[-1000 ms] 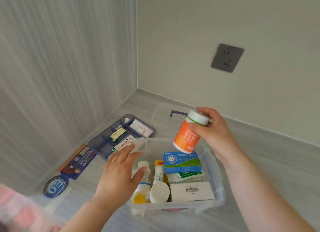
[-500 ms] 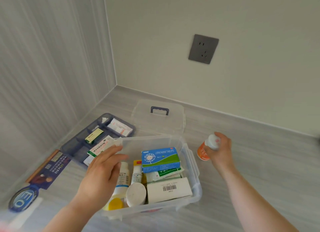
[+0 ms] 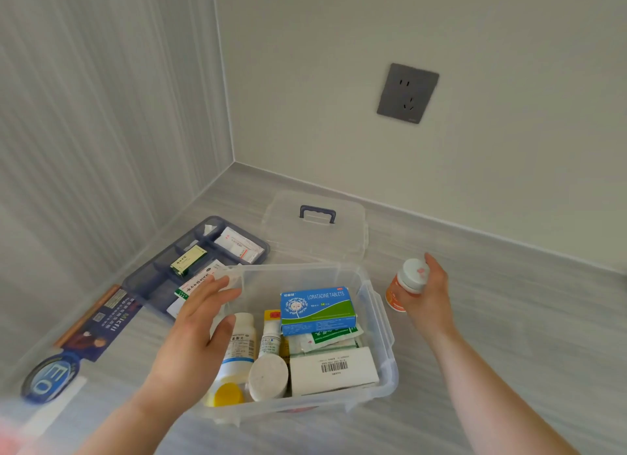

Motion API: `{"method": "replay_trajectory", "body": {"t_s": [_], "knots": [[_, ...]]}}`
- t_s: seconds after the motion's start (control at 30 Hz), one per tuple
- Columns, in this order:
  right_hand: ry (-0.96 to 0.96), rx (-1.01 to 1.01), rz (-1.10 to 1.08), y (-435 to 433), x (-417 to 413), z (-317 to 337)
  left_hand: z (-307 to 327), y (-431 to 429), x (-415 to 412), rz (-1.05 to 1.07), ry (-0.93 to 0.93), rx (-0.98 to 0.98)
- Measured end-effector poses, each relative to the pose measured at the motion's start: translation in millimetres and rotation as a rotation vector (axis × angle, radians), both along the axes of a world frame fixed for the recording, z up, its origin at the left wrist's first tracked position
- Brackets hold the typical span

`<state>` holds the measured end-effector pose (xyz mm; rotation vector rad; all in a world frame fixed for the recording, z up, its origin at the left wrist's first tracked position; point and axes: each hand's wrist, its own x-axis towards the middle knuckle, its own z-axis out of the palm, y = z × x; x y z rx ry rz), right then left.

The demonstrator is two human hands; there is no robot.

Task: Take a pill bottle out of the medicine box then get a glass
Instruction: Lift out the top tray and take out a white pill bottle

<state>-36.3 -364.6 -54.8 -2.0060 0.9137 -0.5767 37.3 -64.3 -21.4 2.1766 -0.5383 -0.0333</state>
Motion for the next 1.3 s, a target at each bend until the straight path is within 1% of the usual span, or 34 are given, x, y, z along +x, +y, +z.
{"method": "replay_trajectory", "body": {"t_s": [0.1, 0.17, 0.23, 0.3, 0.33, 0.37, 0.4, 0.43, 0.47, 0.5, 0.57, 0.6, 0.7, 0.77, 0.87, 0.93, 0.97, 1.03, 1.07, 1.1, 1.13, 1.2, 1.23, 1.3], "knots": [[-0.023, -0.08, -0.047, 5.0, -2.8, 15.8, -1.1, 7.6, -0.5, -0.066, 0.01, -0.065], [-0.123, -0.147, -0.09, 11.8, -3.4, 34.0, -1.9, 13.2, -1.0, -0.082, 0.027, -0.093], [-0.288, -0.196, -0.104, 25.3, -3.1, 56.9, -3.4, 17.2, -1.5, -0.108, 0.057, -0.131], [-0.433, -0.22, -0.006, 47.6, 0.9, 82.7, -5.0, 19.6, -1.4, -0.139, 0.089, -0.172], [-0.44, -0.215, 0.113, 60.8, 4.0, 94.3, -5.6, 20.7, -1.0, -0.149, 0.102, -0.188], [-0.372, -0.197, 0.277, 75.3, 7.3, 103.8, -6.3, 21.8, -0.5, -0.159, 0.114, -0.202], [-0.231, -0.182, 0.472, 91.4, 10.9, 110.2, -7.0, 22.7, 0.1, -0.167, 0.125, -0.213], [-0.05, -0.175, 0.677, 108.4, 14.4, 112.1, -8.0, 23.8, 0.6, -0.173, 0.134, -0.222], [0.125, -0.191, 0.859, 124.2, 17.8, 108.9, -8.9, 24.5, 1.0, -0.177, 0.141, -0.232], [0.247, -0.228, 0.999, 138.4, 21.3, 102.1, -9.7, 25.0, 1.1, -0.182, 0.147, -0.241], [0.404, -0.304, 1.18, 160.4, 25.6, 87.7, -10.3, 24.8, 1.3, -0.19, 0.148, -0.256], [0.48, -0.334, 1.233, 167.4, 26.6, 83.1, -10.5, 24.7, 1.6, -0.189, 0.148, -0.26], [0.626, -0.393, 1.295, 170.6, 28.0, 77.6, -11.5, 25.1, 2.0, -0.19, 0.141, -0.26], [0.712, -0.473, 1.311, 166.4, 29.3, 74.4, -11.8, 25.9, 2.2, -0.196, 0.141, -0.255], [0.765, -0.558, 1.323, 165.1, 31.7, 70.7, -11.8, 26.0, 2.4, -0.199, 0.134, -0.244], [0.771, -0.522, 1.337, 165.1, 34.1, 70.7, -11.5, 25.4, 2.6, -0.194, 0.128, -0.241], [0.771, -0.458, 1.333, 165.1, 36.0, 72.2, -11.4, 25.1, 2.6, -0.193, 0.129, -0.244], [0.758, -0.322, 1.27, 167.6, 42.6, 76.2, -11.5, 25.0, 3.1, -0.196, 0.132, -0.249], [0.726, -0.302, 1.223, 169.5, 47.5, 75.4, -11.8, 25.1, 3.3, -0.199, 0.132, -0.246], [0.691, -0.34, 1.187, 172.1, 53.0, 73.1, -12.1, 25.2, 3.2, -0.202, 0.13, -0.242], [0.666, -0.421, 1.161, 175.4, 58.5, 68.7, -12.3, 25.2, 3.3, -0.202, 0.127, -0.241], [0.673, -0.577, 1.14, 183.7, 67.4, 56.7, -12.5, 25.2, 3.6, -0.199, 0.119, -0.243], [0.697, -0.614, 1.137, 187.1, 70.4, 50.3, -12.5, 25.2, 3.6, -0.198, 0.115, -0.245], [0.782, -0.594, 1.124, 191.5, 74.2, 41.1, -12.5, 25.1, 3.8, -0.199, 0.115, -0.245]]}}
